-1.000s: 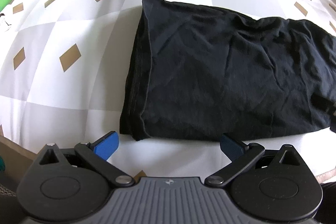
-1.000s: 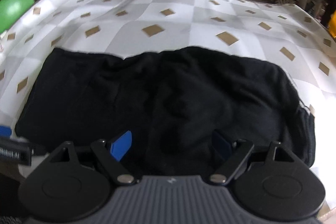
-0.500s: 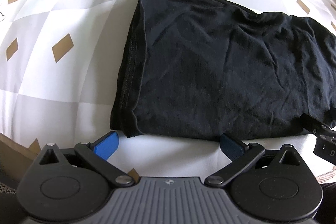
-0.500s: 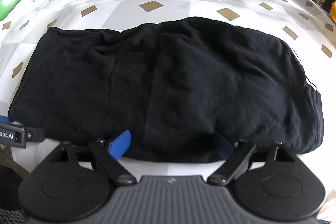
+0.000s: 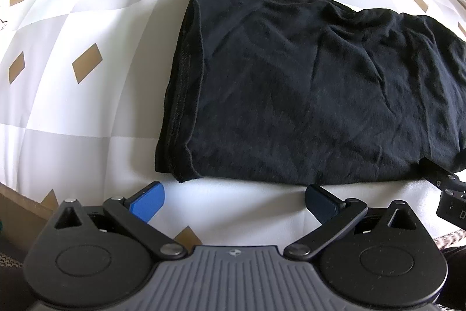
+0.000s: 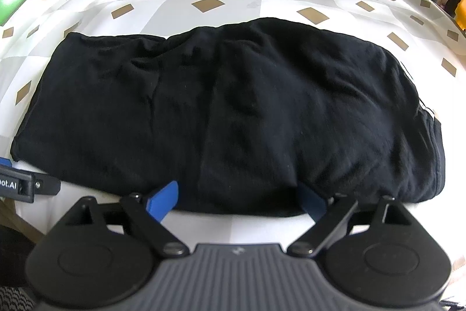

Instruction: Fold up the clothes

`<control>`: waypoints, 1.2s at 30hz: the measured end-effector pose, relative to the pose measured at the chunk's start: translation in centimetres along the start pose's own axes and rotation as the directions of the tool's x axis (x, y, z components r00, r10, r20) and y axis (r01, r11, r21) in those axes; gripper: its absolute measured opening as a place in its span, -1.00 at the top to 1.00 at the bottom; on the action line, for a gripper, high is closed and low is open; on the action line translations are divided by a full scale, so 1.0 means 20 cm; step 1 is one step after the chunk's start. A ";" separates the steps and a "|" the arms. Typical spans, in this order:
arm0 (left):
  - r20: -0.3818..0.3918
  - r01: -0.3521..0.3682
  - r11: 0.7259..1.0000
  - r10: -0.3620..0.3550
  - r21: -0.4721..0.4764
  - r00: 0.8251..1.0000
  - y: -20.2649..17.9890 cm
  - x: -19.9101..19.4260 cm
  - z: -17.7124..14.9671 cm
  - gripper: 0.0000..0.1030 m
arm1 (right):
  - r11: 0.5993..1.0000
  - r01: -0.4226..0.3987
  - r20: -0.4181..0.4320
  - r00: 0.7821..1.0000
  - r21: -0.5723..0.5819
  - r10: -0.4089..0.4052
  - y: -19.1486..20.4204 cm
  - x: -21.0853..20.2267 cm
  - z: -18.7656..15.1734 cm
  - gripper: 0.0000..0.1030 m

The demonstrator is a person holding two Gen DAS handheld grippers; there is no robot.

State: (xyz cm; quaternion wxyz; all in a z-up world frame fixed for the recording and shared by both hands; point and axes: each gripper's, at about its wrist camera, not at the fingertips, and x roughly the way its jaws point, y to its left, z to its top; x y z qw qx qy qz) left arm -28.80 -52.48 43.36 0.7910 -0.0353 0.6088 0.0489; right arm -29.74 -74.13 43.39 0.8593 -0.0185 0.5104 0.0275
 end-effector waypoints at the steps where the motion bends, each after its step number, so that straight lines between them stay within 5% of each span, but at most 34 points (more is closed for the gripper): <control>1: -0.001 0.000 1.000 0.000 0.000 1.000 0.00 0.00 0.00 -1.00 | 1.000 0.000 -0.001 1.000 0.000 0.000 0.00 0.00 0.00 -0.73; 7: -0.006 0.008 1.000 -0.008 -0.019 1.000 0.01 -0.01 0.00 -0.99 | 1.000 0.008 -0.007 1.000 -0.014 -0.008 0.02 -0.01 -0.01 -0.74; 11: 0.018 0.039 0.994 -0.037 -0.101 0.999 0.06 -0.04 0.02 -0.99 | 1.000 0.019 0.000 1.000 -0.022 -0.019 0.04 -0.03 0.00 -0.68; 16: 0.082 0.006 0.975 0.012 -0.221 0.997 0.17 -0.12 0.06 -0.99 | 0.996 0.032 0.063 0.998 -0.088 -0.026 0.11 -0.08 0.00 -0.52; 21: 0.146 0.050 0.942 -0.001 -0.333 0.989 0.29 -0.25 0.16 -0.99 | 0.982 -0.064 0.115 0.990 -0.177 0.085 0.24 -0.14 0.02 -0.35; 31: 0.227 0.061 0.957 0.004 -0.282 0.974 0.49 -0.39 0.39 -0.99 | 0.874 -0.191 0.121 0.955 -0.448 0.270 0.67 -0.19 0.01 -0.26; 36: 0.253 0.094 0.933 -0.003 -0.347 0.967 0.59 -0.41 0.37 -0.99 | 0.839 -0.220 0.093 0.948 -0.498 0.304 0.83 -0.14 0.03 -0.27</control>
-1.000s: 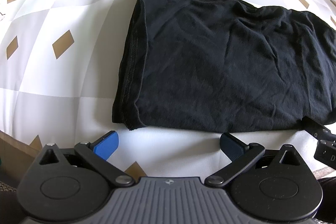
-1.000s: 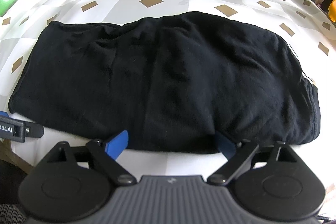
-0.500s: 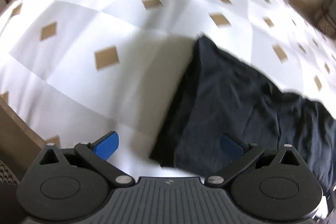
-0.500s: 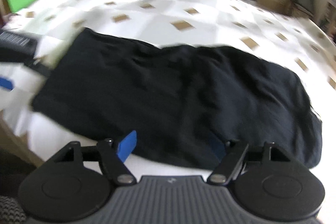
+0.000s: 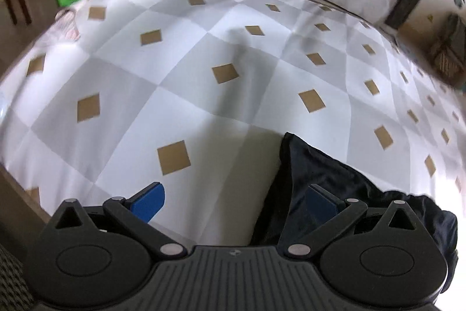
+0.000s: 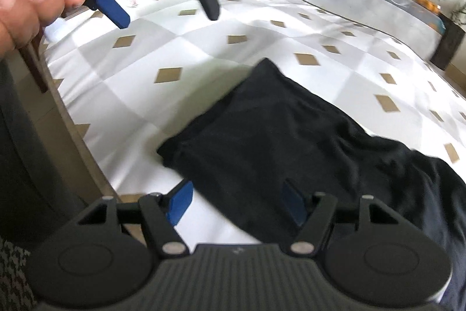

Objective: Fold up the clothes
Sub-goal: 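Move the right tool to the black shirt edge and close on it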

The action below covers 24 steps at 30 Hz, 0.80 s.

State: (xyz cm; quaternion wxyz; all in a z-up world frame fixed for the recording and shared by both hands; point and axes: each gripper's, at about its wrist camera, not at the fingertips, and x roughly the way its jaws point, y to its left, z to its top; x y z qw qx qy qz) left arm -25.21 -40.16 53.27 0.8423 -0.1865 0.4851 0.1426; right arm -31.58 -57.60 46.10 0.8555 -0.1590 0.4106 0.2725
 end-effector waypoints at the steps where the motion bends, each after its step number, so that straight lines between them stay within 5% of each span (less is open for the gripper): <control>1: -0.006 0.007 1.000 -0.007 -0.022 1.000 0.02 0.01 0.00 -0.99 | 1.000 -0.006 -0.002 1.000 -0.008 0.006 0.02 0.02 0.01 -0.27; 6: -0.011 0.040 0.993 -0.041 -0.109 0.999 0.10 0.03 0.02 -0.99 | 0.999 -0.030 -0.008 1.000 -0.042 0.029 0.09 0.10 0.06 -0.30; 19: -0.011 0.050 0.990 -0.052 -0.134 0.999 0.08 0.06 0.02 -0.99 | 0.997 -0.052 -0.035 0.998 -0.049 0.050 0.17 0.26 0.09 -0.17; 24: -0.029 0.045 0.990 -0.050 -0.136 0.998 0.06 0.08 0.01 -0.99 | 0.998 -0.069 -0.036 0.997 0.004 0.069 0.15 0.26 0.11 0.37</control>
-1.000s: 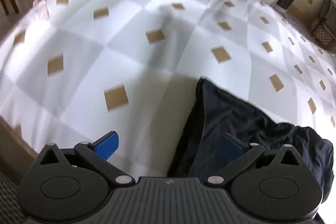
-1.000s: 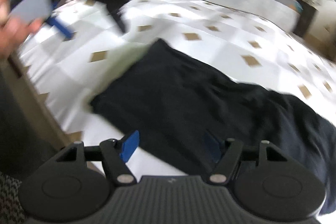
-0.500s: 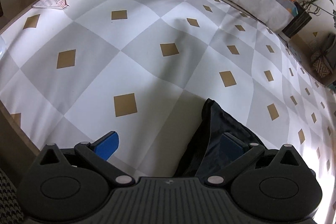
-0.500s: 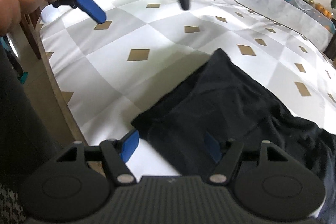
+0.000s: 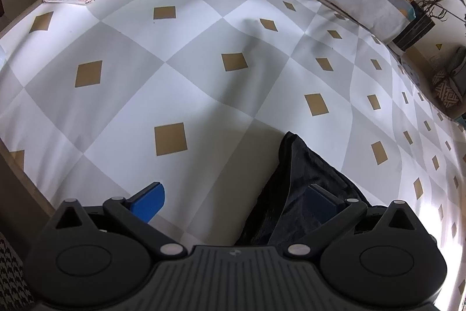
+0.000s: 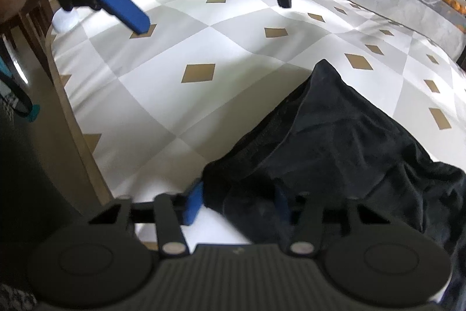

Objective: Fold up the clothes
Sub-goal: 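Move the right tool to the black shirt edge and close on it, then lift the gripped shirt edge upward with the right tool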

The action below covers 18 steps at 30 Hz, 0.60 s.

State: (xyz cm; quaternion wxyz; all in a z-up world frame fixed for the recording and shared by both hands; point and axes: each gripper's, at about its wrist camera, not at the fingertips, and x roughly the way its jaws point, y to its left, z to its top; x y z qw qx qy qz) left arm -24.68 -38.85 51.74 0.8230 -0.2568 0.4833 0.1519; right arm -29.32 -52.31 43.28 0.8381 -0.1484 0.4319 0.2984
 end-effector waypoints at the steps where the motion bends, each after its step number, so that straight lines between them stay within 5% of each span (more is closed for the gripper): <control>1: -0.001 -0.001 1.000 0.001 -0.001 1.000 0.00 0.00 0.00 -0.99 | 1.000 -0.002 -0.001 1.000 0.015 0.002 -0.01 0.00 0.00 0.45; 6: -0.006 -0.023 1.000 0.023 -0.006 1.000 0.00 0.02 -0.01 -0.99 | 0.993 -0.007 0.005 1.000 0.114 0.007 -0.08 -0.03 0.02 0.78; 18: -0.032 -0.074 0.997 0.074 -0.005 0.997 -0.02 0.07 -0.05 -0.99 | 0.893 0.001 0.106 0.993 0.450 -0.055 -0.44 -0.25 0.02 0.82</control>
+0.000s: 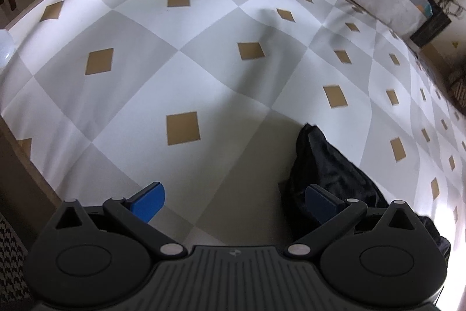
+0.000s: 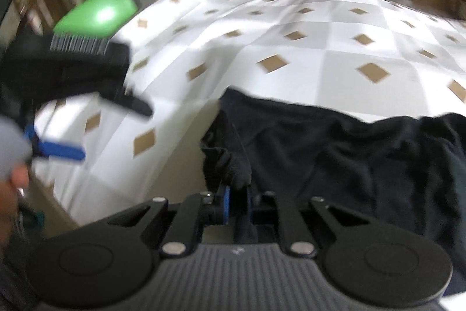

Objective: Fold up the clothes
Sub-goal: 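Lift the gripped shirt edge upward with the right tool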

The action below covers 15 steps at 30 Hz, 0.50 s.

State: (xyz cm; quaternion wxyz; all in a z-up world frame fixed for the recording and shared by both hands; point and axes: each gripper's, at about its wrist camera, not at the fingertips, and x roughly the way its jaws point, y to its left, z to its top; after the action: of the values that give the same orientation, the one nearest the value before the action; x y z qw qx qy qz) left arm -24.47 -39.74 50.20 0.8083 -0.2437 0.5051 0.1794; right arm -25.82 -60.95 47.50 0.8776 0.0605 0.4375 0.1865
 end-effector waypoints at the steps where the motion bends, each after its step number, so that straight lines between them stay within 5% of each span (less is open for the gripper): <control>1: -0.007 -0.003 1.000 0.003 0.011 1.000 -0.02 0.01 -0.01 -0.99 | 1.000 0.005 0.010 1.000 0.022 -0.006 -0.03 -0.02 0.01 0.82; 10: -0.129 -0.021 0.996 0.032 0.087 0.991 -0.19 0.16 -0.13 -0.99 | 0.966 0.079 0.045 0.995 0.245 -0.092 -0.37 -0.16 -0.01 0.80; 15: -0.161 -0.022 0.989 0.046 0.147 0.986 -0.31 0.22 -0.20 -0.99 | 0.940 0.154 0.018 0.986 0.305 -0.167 -0.53 -0.17 -0.11 0.36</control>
State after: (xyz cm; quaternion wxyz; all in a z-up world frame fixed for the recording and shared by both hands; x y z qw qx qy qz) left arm -22.13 -46.87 46.07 0.7762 -0.1894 0.5859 0.1355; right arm -26.46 -72.18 45.90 0.8796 0.1623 0.4451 0.0437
